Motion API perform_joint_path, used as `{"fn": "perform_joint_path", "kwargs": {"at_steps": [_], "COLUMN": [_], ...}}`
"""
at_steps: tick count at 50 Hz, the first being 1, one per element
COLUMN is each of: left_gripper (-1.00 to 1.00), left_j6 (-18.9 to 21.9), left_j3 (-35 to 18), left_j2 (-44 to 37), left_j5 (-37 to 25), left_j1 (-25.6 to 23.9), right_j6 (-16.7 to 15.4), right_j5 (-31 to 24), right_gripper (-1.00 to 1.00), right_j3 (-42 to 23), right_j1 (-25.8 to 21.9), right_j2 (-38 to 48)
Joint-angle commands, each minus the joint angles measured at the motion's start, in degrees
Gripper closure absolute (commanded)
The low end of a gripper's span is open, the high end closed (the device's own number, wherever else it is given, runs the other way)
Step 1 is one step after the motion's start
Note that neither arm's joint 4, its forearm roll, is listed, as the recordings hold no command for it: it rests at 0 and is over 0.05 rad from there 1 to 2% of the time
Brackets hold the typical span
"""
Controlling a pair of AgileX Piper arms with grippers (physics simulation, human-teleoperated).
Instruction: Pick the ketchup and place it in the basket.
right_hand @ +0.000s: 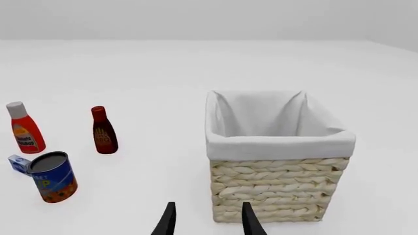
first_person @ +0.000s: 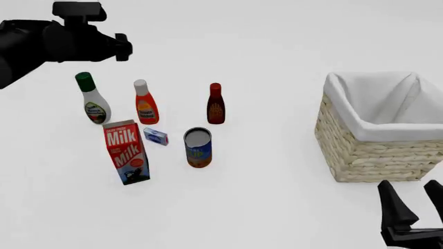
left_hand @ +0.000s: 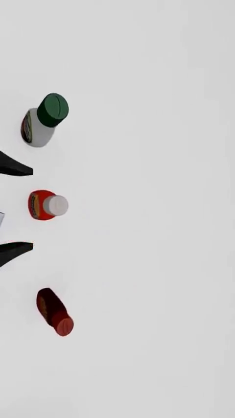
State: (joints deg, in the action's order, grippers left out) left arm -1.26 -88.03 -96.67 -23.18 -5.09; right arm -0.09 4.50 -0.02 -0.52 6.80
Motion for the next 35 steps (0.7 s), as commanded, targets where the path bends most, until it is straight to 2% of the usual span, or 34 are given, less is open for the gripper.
{"fn": "perform_joint_path", "kwargs": {"at_steps": [1,12,35], "left_gripper": [-1.0,-1.0,-1.0], "left_j6": [0.3,0.0,-1.0], "left_j3": [-1.6,-0.8,-3.3], "left_j2": [-3.1,-5.5,-10.6], "left_j5": [1.0,3.4,4.3], "left_j1": [0.2,0.7,0.5], "right_j6": [0.4,0.7,0.6], "right_j5": [0.7,1.4,3.2], "right_gripper": [-1.0,-1.0,-1.0], "right_j3": [0.0,0.0,0.0], "right_j1": [-0.1,-0.3,-0.5], "right_j2": [1.0,1.8,4.2]}}
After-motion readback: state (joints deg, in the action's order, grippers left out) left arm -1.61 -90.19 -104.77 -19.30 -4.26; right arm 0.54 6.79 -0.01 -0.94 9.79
